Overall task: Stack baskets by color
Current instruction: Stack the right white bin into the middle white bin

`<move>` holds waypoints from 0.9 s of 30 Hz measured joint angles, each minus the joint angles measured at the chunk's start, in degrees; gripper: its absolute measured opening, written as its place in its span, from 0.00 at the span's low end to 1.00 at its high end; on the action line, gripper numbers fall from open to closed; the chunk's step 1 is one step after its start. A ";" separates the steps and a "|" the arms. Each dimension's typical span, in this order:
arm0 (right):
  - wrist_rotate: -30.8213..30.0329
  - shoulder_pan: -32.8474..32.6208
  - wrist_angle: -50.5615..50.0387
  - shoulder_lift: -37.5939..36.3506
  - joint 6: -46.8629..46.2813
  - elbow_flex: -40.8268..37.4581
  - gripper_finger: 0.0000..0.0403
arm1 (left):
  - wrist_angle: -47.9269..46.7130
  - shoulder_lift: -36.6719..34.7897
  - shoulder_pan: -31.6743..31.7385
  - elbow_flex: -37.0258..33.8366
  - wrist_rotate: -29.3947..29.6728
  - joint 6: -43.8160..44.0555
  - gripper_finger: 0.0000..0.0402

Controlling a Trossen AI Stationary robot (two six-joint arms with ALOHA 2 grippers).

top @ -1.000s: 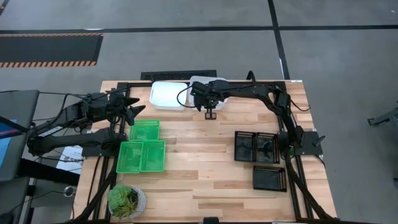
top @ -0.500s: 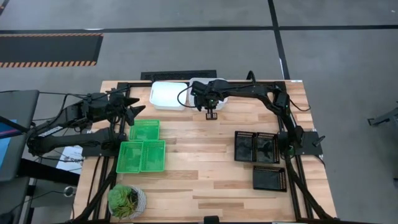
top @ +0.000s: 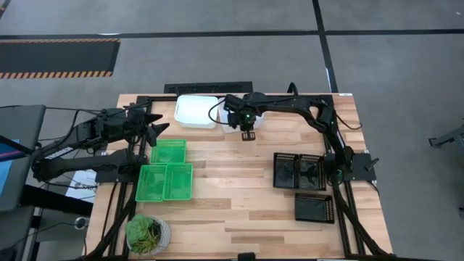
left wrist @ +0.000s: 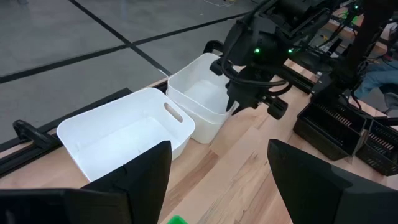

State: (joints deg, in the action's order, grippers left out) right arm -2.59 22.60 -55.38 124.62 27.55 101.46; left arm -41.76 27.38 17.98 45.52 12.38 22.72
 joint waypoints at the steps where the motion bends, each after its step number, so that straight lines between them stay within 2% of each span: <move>1: 0.00 0.10 -0.30 0.00 0.01 -0.01 0.25 | 0.00 0.00 -0.01 0.00 0.00 0.00 0.64; 6: -0.09 0.10 -2.19 -0.52 0.99 1.24 0.35 | 0.02 0.00 0.00 0.00 0.00 0.04 0.64; 13: -0.18 -0.15 -6.85 -0.72 0.11 10.40 0.46 | 0.03 0.00 0.00 0.00 -0.02 0.47 0.64; 20: -0.28 -1.55 -8.61 -0.72 -2.03 17.86 0.48 | -0.71 0.00 -0.02 0.00 -0.02 0.48 0.64; 27: -0.24 -3.90 -7.51 -0.81 -2.05 20.25 0.46 | -3.92 0.00 0.00 0.02 -0.02 0.50 0.64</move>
State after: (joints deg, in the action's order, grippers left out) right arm -2.83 18.70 -62.89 123.81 25.50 121.71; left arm -45.67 27.38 17.98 45.54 12.36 23.22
